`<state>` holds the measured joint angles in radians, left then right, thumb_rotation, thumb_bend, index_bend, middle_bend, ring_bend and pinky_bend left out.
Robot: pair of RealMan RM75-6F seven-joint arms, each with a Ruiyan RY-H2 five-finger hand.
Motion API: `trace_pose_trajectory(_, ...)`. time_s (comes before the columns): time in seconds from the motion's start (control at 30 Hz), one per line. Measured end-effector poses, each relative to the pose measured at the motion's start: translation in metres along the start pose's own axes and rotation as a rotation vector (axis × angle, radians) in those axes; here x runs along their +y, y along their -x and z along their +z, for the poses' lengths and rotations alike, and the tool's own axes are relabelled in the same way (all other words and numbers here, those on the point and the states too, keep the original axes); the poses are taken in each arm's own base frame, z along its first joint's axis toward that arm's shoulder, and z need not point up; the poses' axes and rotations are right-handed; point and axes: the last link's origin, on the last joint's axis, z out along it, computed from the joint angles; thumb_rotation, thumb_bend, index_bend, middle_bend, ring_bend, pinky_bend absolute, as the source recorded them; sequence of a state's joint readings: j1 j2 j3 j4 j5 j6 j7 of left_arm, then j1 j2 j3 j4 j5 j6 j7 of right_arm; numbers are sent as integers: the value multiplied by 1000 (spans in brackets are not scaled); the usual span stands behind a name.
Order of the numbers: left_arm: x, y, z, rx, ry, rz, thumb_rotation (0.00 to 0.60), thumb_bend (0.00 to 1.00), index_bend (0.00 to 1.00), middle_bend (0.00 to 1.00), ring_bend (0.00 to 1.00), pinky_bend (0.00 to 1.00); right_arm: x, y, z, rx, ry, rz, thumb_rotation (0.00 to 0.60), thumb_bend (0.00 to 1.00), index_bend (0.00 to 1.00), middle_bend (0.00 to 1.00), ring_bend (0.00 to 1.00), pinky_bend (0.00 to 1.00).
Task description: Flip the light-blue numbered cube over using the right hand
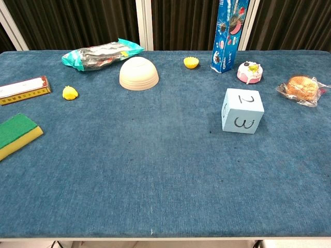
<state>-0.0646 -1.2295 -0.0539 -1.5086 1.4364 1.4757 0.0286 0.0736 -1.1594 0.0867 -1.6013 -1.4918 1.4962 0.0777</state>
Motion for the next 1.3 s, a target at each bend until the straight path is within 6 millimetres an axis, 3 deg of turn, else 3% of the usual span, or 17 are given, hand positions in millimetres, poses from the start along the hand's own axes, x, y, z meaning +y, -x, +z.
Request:
trace_pose_trajectory(0.23, 1, 1, 0, 2, 3, 1, 600, 42, 153, 138, 29, 3, -6, 5, 6, -23, -17, 2, 552, 271, 0, 78, 0, 0)
trace_pose_trajectory(0.43, 3, 1, 1, 9, 10, -8, 600, 42, 154, 138, 29, 3, -27, 10, 16, -58, -36, 8, 554, 266, 0, 76, 0, 36)
trace_pose_trajectory(0.97, -9, 8, -3, 2, -3, -27, 600, 42, 154, 138, 29, 3, -148, 52, 91, -375, -66, -133, 552, 248, 0, 37, 0, 75)
trace_pose_trajectory(1.3, -16, 16, -4, -18, -12, -38, 600, 41, 154, 138, 29, 3, -218, 87, 120, -508, -61, -192, 552, 248, 5, 49, 0, 105)
